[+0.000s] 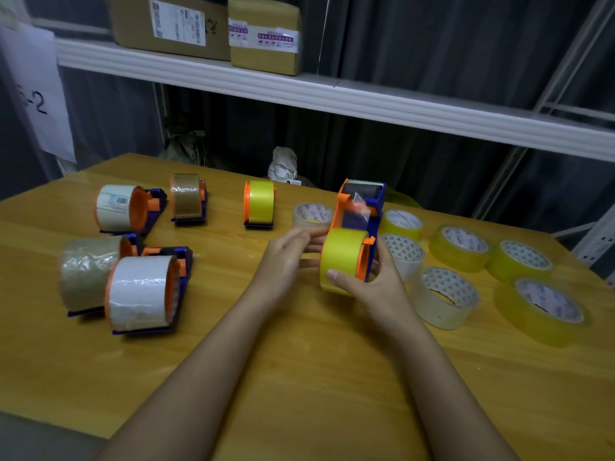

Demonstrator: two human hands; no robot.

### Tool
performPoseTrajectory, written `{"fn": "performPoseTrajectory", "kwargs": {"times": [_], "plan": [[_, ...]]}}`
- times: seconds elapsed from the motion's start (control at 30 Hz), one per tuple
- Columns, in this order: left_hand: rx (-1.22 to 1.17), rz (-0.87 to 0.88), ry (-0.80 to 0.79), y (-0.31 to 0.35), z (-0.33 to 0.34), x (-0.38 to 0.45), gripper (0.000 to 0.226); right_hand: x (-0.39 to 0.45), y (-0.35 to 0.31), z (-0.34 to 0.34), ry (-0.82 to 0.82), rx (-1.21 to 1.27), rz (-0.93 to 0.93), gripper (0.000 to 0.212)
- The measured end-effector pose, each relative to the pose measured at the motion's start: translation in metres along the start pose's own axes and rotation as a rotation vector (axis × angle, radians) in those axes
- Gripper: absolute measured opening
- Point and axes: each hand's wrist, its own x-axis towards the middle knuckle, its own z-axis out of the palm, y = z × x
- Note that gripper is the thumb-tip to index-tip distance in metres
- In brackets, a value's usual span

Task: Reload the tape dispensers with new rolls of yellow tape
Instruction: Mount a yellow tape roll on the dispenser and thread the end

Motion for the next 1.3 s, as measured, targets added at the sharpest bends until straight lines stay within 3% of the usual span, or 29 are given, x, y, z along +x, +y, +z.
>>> {"fn": "performPoseTrajectory", "kwargs": {"times": [0.1,0.23,0.33,0.47,0.57,0.67,0.87,1.0,1.13,1.23,1.3], "plan": [[0.358,0.017,0.180,-0.013,-0.005,0.011,0.029,0.004,-0.003,-0.003,0.062,0.086,0.035,0.062],[0.866,0.033,0.068,-0.028,-0.003,0.034,0.049,0.006,-0.003,-0.009,0.134,0.227,0.084,0.043],[1.165,0.116,0.035,-0.033,0.002,0.063,0.054,0.007,-0.004,-0.013,0.152,0.253,0.089,0.050],[1.446,0.045,-0.081,-0.046,0.002,0.088,0.049,0.007,-0.005,-0.012,0.148,0.243,0.080,0.039],[1.580,0.094,-0.052,-0.046,0.004,0.088,0.032,0.005,-0.003,-0.012,0.148,0.259,0.073,0.035],[1.472,0.167,-0.005,-0.040,0.009,0.076,0.025,0.005,-0.006,-0.011,0.148,0.282,0.059,0.038],[1.142,0.246,0.263,0.003,0.003,0.042,0.012,0.007,-0.010,-0.006,0.184,0.300,0.105,0.043],[1.082,0.297,0.380,0.036,-0.021,0.023,0.011,0.007,-0.013,0.001,0.198,0.268,0.184,0.069],[1.116,0.312,0.394,0.056,-0.038,0.017,0.012,0.015,-0.009,0.017,0.133,0.212,0.256,0.091],[1.159,0.291,0.375,0.063,-0.044,0.015,0.016,0.033,-0.006,0.029,0.092,0.208,0.332,0.093],[1.172,0.278,0.362,0.067,-0.046,0.016,0.017,0.049,-0.011,0.037,0.083,0.254,0.398,0.069]]}}
